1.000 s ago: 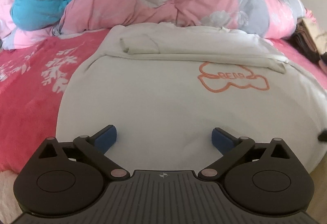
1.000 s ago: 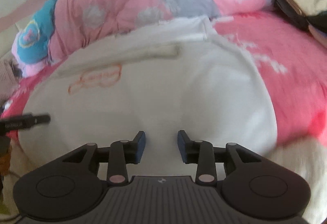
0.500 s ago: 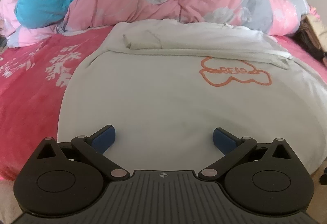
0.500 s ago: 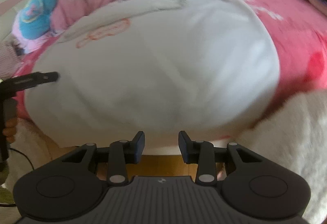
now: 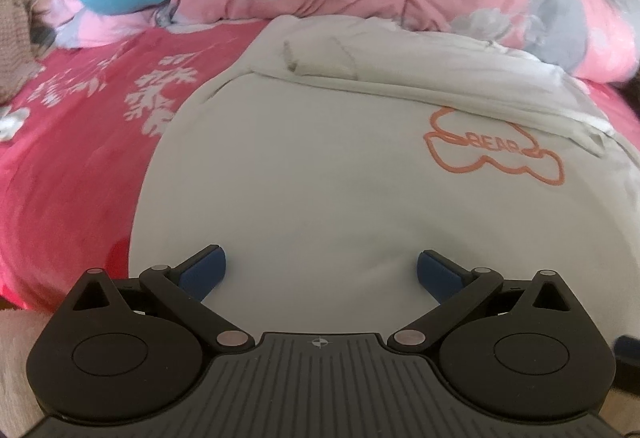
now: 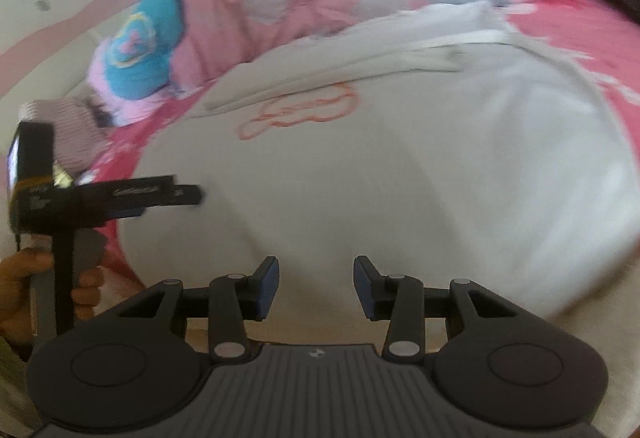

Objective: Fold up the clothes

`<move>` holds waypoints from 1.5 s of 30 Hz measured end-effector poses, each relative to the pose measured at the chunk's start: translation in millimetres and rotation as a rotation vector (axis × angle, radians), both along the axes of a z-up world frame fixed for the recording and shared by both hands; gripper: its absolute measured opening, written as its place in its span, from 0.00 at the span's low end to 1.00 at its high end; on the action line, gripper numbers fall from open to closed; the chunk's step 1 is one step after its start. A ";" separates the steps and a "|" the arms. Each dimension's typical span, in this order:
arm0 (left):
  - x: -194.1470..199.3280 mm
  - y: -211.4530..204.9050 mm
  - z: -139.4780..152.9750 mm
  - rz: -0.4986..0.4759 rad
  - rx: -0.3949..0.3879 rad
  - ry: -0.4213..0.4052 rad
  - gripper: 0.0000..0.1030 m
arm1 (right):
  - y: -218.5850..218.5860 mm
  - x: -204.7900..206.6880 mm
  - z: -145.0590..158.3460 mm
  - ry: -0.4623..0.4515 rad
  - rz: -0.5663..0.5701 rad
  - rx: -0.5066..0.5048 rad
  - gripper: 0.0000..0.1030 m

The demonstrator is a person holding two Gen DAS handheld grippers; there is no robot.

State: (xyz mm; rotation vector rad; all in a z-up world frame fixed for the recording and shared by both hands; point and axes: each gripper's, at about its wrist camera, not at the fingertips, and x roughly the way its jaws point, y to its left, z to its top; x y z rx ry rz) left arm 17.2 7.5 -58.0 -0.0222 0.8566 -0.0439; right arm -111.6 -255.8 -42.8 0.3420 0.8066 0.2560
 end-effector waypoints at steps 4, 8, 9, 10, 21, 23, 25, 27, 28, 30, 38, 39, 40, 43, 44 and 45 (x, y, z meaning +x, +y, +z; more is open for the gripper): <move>0.0 6.6 0.3 -0.001 -0.011 0.001 1.00 | 20.5 14.8 -15.6 -0.030 0.083 0.010 0.42; -0.8 15.2 1.0 0.033 -0.019 -0.001 1.00 | 37.3 14.9 -31.9 -0.028 0.148 -0.006 0.42; -0.8 17.5 0.6 0.039 -0.023 -0.002 1.00 | 40.8 12.8 -33.7 -0.016 0.176 0.010 0.38; -0.6 19.3 -0.2 0.042 -0.027 -0.003 1.00 | 44.3 10.7 -35.5 -0.005 0.204 0.027 0.36; -2.4 21.7 -1.7 0.031 -0.003 -0.010 1.00 | 43.2 12.6 -5.8 -0.170 0.170 -0.010 0.22; -2.9 21.8 -2.4 0.030 -0.001 -0.011 1.00 | 45.3 22.9 -23.6 -0.110 0.177 0.023 0.17; -3.5 20.9 -3.0 0.027 0.007 -0.015 1.00 | 55.9 31.5 -45.8 -0.016 0.195 0.111 0.13; -3.0 20.7 -3.3 0.025 0.011 -0.012 1.00 | 66.6 30.6 -55.5 0.028 0.229 0.143 0.12; -2.7 20.6 -3.4 0.025 0.012 -0.010 1.00 | 71.6 29.7 -58.5 0.039 0.243 0.143 0.12; -2.1 20.4 -3.7 0.023 0.015 -0.007 1.00 | 73.8 26.5 -57.0 0.039 0.265 0.140 0.12; 0.9 18.6 -3.4 0.026 0.022 0.019 1.00 | 36.9 14.5 -10.2 -0.083 0.161 0.118 0.13; 1.2 18.2 -3.3 0.027 0.023 0.022 1.00 | 32.9 14.8 -3.2 -0.104 0.137 0.100 0.13; 1.4 18.0 -3.3 0.028 0.024 0.025 1.00 | 28.0 14.6 5.1 -0.133 0.104 0.073 0.13; 2.2 17.5 -3.1 0.028 0.027 0.030 1.00 | 19.7 15.7 22.8 -0.208 0.019 -0.043 0.14; 2.3 17.2 -3.0 0.029 0.028 0.032 1.00 | 16.9 16.1 28.6 -0.232 -0.009 -0.082 0.14; 2.4 16.7 -3.0 0.030 0.030 0.033 1.00 | 16.6 17.4 31.1 -0.246 -0.032 -0.130 0.14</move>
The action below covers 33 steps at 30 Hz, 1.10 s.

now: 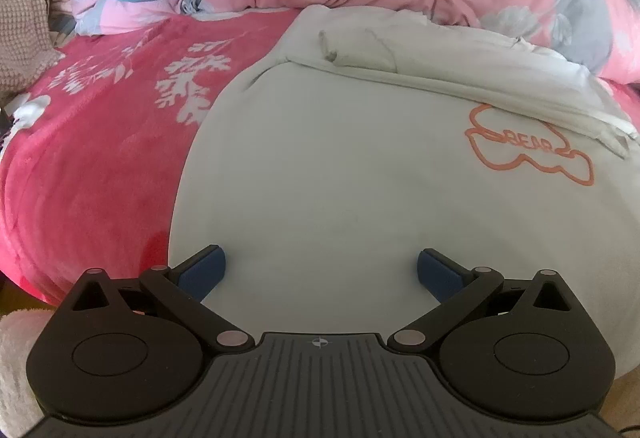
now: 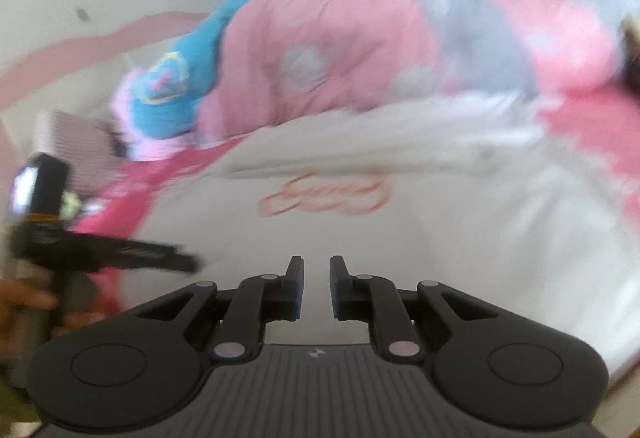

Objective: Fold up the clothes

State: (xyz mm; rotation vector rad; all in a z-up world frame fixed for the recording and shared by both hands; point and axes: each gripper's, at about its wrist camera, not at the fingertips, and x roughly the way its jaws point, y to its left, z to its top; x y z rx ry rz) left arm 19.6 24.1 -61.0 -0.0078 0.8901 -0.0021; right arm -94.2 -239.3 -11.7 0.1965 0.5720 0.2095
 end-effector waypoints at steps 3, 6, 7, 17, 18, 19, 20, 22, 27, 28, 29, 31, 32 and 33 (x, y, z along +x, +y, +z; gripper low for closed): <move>0.6 -1.2 0.4 0.004 0.007 0.005 1.00 | 3.9 10.8 -5.8 0.016 -0.070 -0.115 0.14; 0.7 -2.5 0.5 0.009 0.008 0.009 1.00 | 6.2 19.8 -14.6 0.041 -0.121 -0.202 0.15; 0.8 -2.8 0.6 0.010 0.009 0.010 1.00 | 5.7 21.3 -19.4 0.055 -0.125 -0.210 0.18; 1.3 -2.4 0.7 0.012 0.011 0.013 1.00 | -1.7 19.5 -29.4 0.096 -0.137 -0.164 0.32; 1.4 -2.3 0.7 0.013 0.011 0.013 1.00 | -1.2 19.8 -28.9 0.097 -0.136 -0.164 0.34; 1.4 -2.1 0.6 0.013 0.011 0.013 1.00 | -0.6 19.5 -28.9 0.097 -0.137 -0.166 0.35; 1.4 -2.0 0.6 0.013 0.010 0.013 1.00 | 0.1 19.7 -28.7 0.098 -0.137 -0.168 0.35; 1.4 -1.7 0.5 0.013 0.010 0.013 1.00 | 1.8 19.4 -28.3 0.099 -0.138 -0.173 0.37; 0.9 -1.6 0.2 0.016 0.008 0.012 1.00 | 2.1 19.4 -28.1 0.106 -0.136 -0.171 0.41; 1.0 -1.7 0.1 0.017 0.008 0.012 1.00 | 2.4 19.1 -28.1 0.107 -0.135 -0.170 0.42; 1.0 -1.9 0.1 0.019 0.008 0.012 1.00 | 3.0 18.7 -28.1 0.107 -0.133 -0.171 0.43; 1.0 -2.2 0.3 0.021 0.007 0.013 1.00 | 4.3 17.8 -28.2 0.108 -0.128 -0.174 0.49; 1.0 -2.4 0.5 0.021 0.007 0.014 1.00 | 5.0 17.4 -28.2 0.109 -0.126 -0.175 0.51; 0.9 -2.4 0.6 0.021 0.007 0.014 1.00 | 6.9 16.4 -28.2 0.109 -0.124 -0.179 0.55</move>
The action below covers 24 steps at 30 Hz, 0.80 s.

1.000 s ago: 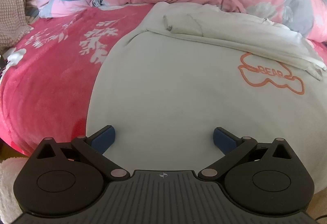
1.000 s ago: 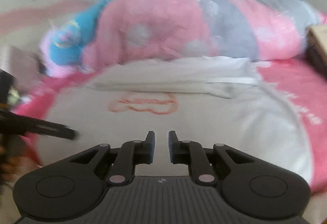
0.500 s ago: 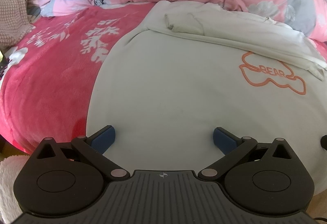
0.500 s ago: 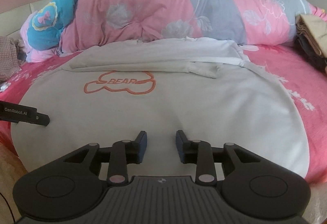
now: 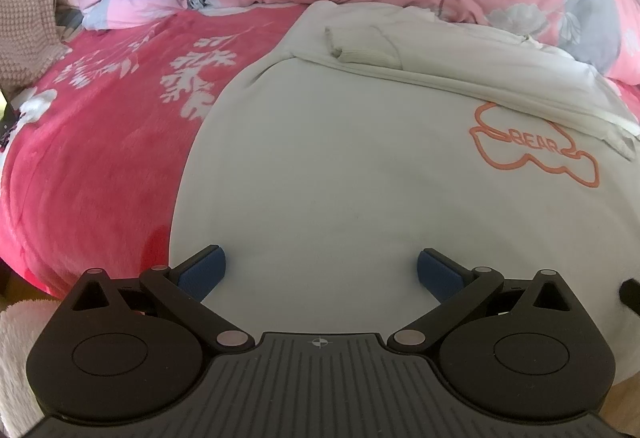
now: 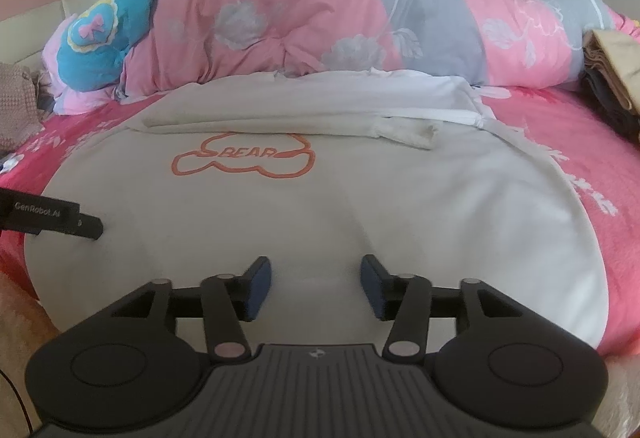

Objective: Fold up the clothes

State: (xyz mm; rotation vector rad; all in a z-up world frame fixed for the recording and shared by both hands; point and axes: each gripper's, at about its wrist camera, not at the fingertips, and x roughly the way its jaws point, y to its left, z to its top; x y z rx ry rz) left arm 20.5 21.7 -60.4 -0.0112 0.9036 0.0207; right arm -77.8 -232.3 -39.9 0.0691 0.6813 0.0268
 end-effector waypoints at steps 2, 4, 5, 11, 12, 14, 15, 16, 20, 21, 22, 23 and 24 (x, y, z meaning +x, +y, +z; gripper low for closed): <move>-0.3 0.0 0.1 -0.001 -0.001 -0.001 1.00 | 4.0 -2.3 0.1 0.003 0.004 -0.015 0.58; -0.5 0.6 -0.1 -0.001 -0.002 -0.002 1.00 | 7.5 -5.0 1.4 0.007 0.002 -0.034 0.59; -0.6 0.9 -0.2 -0.002 -0.003 -0.002 1.00 | 7.5 -6.1 2.9 0.008 -0.001 -0.034 0.59; -0.1 0.2 0.2 0.003 -0.003 -0.001 1.00 | -1.7 1.9 17.9 -0.032 -0.039 -0.038 0.67; -0.2 0.0 0.2 0.004 -0.003 -0.001 1.00 | -3.8 5.7 19.6 -0.034 -0.047 -0.038 0.69; -0.2 -0.3 0.2 0.005 -0.004 -0.002 1.00 | -7.4 14.6 20.1 -0.020 -0.048 -0.026 0.71; 0.0 -0.2 0.3 0.005 -0.004 -0.002 1.00 | -7.6 17.9 19.6 -0.014 -0.044 -0.022 0.72; 0.2 0.0 0.3 0.005 -0.005 -0.001 1.00 | -7.6 21.5 18.5 -0.009 -0.039 -0.019 0.75; 0.2 0.4 0.5 0.006 -0.007 0.000 1.00 | -5.1 33.5 9.0 0.024 -0.034 -0.006 0.89; 0.0 0.4 0.6 0.006 -0.007 0.001 1.00 | -4.5 35.7 6.3 0.037 -0.035 -0.002 0.92; -0.2 0.3 0.7 0.006 -0.008 0.001 1.00 | -3.0 37.3 3.2 0.051 -0.040 -0.001 0.94; -0.4 0.3 0.8 0.006 -0.008 0.002 1.00 | 0.0 37.0 1.7 0.054 -0.039 -0.013 0.95; -0.5 0.4 0.8 0.005 -0.009 0.002 1.00 | 3.1 36.6 0.4 0.055 -0.037 -0.026 0.98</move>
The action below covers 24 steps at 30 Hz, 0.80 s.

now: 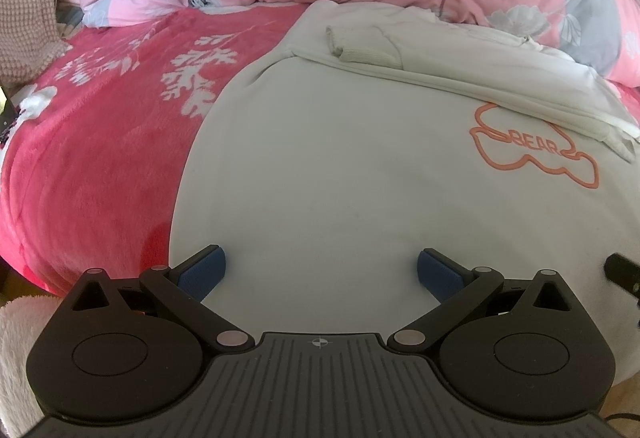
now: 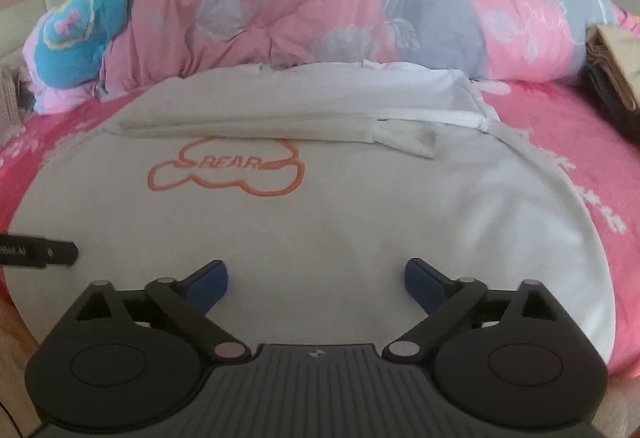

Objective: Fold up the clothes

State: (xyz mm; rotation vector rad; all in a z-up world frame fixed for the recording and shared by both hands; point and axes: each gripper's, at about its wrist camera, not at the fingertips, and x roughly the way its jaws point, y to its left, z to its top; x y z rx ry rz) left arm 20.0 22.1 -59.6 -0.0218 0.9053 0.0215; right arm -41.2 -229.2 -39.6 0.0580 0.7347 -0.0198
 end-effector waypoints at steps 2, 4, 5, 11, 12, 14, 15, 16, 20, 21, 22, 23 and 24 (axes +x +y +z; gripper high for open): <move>-0.2 0.5 -0.1 -0.001 -0.002 -0.001 1.00 | 4.0 -0.8 -1.6 0.008 0.011 -0.022 1.00; -0.5 0.9 -0.5 -0.001 -0.003 -0.004 1.00 | 7.3 -2.0 -2.2 0.011 0.020 -0.042 1.00; -0.8 0.9 -0.8 -0.001 -0.003 -0.005 1.00 | 8.2 -2.5 -2.4 0.012 0.022 -0.047 1.00; -3.6 0.6 -2.0 -0.010 -0.002 -0.020 1.00 | 8.9 -1.6 -2.0 0.024 0.019 -0.057 1.00; -4.3 0.4 -2.1 -0.013 -0.002 -0.025 1.00 | 9.0 -1.4 -1.5 0.027 0.017 -0.055 1.00; -5.8 0.2 -2.7 -0.020 0.000 -0.036 1.00 | 8.6 -0.6 -0.9 0.032 0.015 -0.052 1.00; -6.2 0.1 -2.7 -0.022 -0.001 -0.040 1.00 | 8.3 -0.3 -0.8 0.034 0.014 -0.050 1.00; -6.3 0.0 -2.6 -0.023 -0.001 -0.041 1.00 | 8.5 -0.4 -0.8 0.035 0.013 -0.052 1.00; -6.6 1.0 -3.3 -0.031 0.000 -0.052 1.00 | 8.4 -0.1 -0.3 0.041 0.005 -0.049 1.00; -7.3 1.2 -3.7 -0.036 0.001 -0.058 1.00 | 8.6 -0.2 -0.1 0.041 0.000 -0.047 1.00; -8.2 1.2 -4.0 -0.043 0.004 -0.067 1.00 | 8.5 -0.6 -0.4 0.040 -0.002 -0.045 1.00; -9.1 1.1 -4.4 -0.053 0.008 -0.076 1.00 | 8.2 -1.0 -0.7 0.038 -0.001 -0.046 1.00; -10.4 2.1 -4.4 -0.061 0.007 -0.084 1.00 | 8.0 -1.2 -0.9 0.036 0.000 -0.045 1.00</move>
